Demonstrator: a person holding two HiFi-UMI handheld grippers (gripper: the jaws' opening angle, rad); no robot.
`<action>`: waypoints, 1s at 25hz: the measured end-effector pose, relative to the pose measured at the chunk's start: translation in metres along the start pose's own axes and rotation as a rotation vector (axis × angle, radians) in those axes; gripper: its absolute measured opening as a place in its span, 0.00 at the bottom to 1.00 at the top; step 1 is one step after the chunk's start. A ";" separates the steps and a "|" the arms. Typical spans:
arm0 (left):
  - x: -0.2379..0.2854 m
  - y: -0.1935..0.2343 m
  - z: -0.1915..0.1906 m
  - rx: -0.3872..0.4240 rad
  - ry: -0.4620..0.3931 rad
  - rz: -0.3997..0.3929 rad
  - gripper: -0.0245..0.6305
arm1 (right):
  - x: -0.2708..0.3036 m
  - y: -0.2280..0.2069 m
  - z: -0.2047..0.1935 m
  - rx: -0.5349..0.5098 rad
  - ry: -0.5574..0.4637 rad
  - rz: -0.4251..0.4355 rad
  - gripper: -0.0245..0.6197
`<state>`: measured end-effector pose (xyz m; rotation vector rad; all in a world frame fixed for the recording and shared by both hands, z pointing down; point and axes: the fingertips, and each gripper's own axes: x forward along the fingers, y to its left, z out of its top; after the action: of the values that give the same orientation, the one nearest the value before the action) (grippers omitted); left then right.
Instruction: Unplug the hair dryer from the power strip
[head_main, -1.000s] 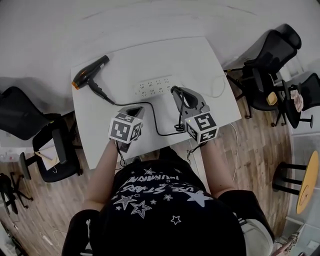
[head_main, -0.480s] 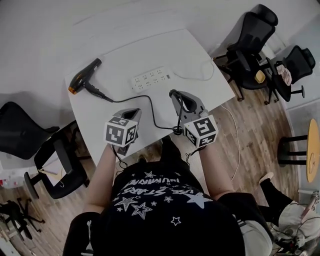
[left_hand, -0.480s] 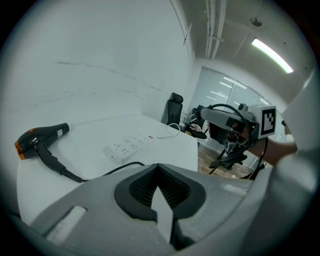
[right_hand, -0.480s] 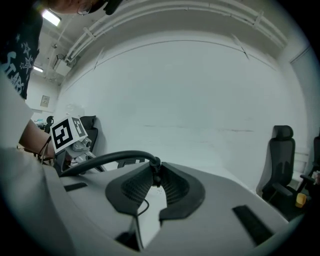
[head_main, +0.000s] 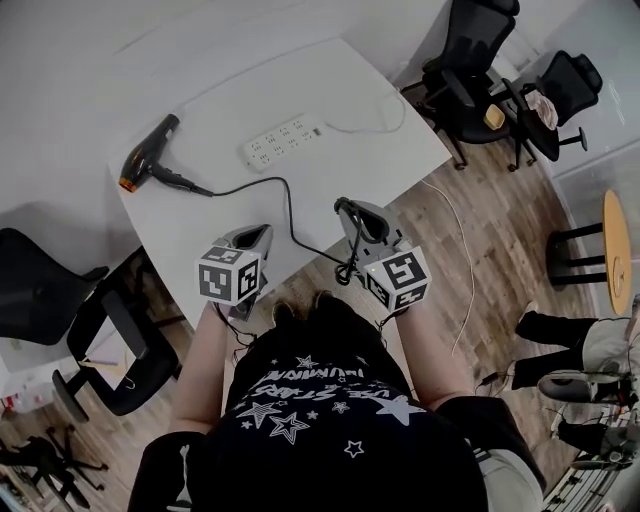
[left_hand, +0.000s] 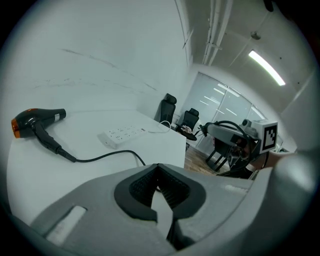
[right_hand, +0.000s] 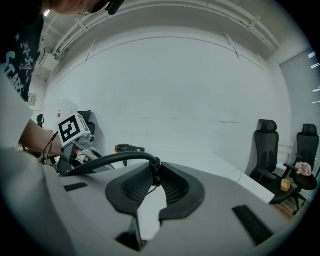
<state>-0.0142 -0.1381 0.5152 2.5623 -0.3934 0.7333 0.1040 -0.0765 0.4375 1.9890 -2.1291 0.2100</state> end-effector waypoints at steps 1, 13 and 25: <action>-0.002 0.000 -0.001 -0.008 -0.005 0.000 0.05 | -0.003 0.001 0.001 -0.005 -0.001 0.000 0.13; -0.022 -0.030 -0.003 -0.042 -0.076 0.035 0.05 | -0.061 0.013 -0.024 0.057 -0.011 -0.026 0.13; -0.077 -0.103 -0.058 -0.074 -0.103 0.050 0.05 | -0.130 0.049 -0.039 0.062 -0.032 -0.012 0.13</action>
<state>-0.0627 -0.0101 0.4824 2.5353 -0.5096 0.5943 0.0654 0.0620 0.4438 2.0523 -2.1541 0.2469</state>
